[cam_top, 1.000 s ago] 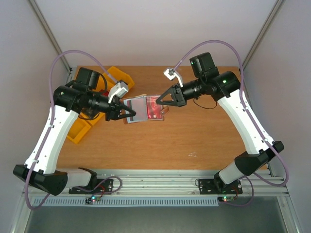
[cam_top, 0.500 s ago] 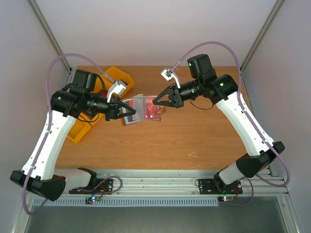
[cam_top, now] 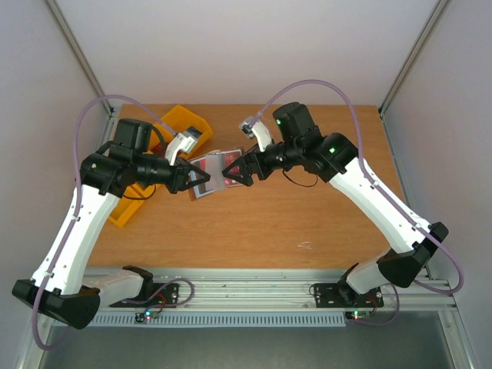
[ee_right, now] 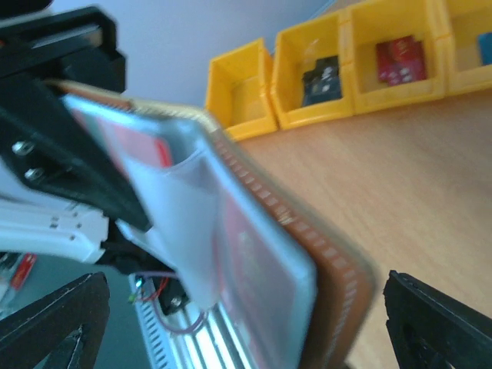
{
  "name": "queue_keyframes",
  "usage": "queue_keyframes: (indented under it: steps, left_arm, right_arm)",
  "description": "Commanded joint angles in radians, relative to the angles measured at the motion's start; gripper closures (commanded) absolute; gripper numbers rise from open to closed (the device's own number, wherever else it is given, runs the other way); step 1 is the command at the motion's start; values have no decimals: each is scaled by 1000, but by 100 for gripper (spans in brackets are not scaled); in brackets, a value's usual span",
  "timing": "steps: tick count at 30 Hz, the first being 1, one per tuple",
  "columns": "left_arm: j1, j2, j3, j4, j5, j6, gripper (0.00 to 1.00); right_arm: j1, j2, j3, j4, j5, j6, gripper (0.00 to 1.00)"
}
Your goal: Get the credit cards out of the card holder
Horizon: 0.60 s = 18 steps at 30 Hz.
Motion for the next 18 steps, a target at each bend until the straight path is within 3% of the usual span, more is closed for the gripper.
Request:
queue_keyframes:
  steps: [1,8,10,12,16,18]
  left_arm:
    - [-2,-16,7,56,36,-14,100]
    - [-2,-14,-2,54,51,-7,100]
    - [-3,-8,-1,56,42,-12,100]
    - [-3,-4,4,54,48,-13,100]
    - [0,-12,14,22,96,11,100]
    - [1,-17,26,-27,122,49,96]
  right_arm:
    - [22,10,-14,149,98,78,2]
    - [55,71,5,222,60,140,4]
    - [68,82,14,202,61,118,12]
    - [69,71,7,196,67,106,31]
    - [43,12,-55,224,72,83,86]
    - [12,-5,-80,222,-1,77,98]
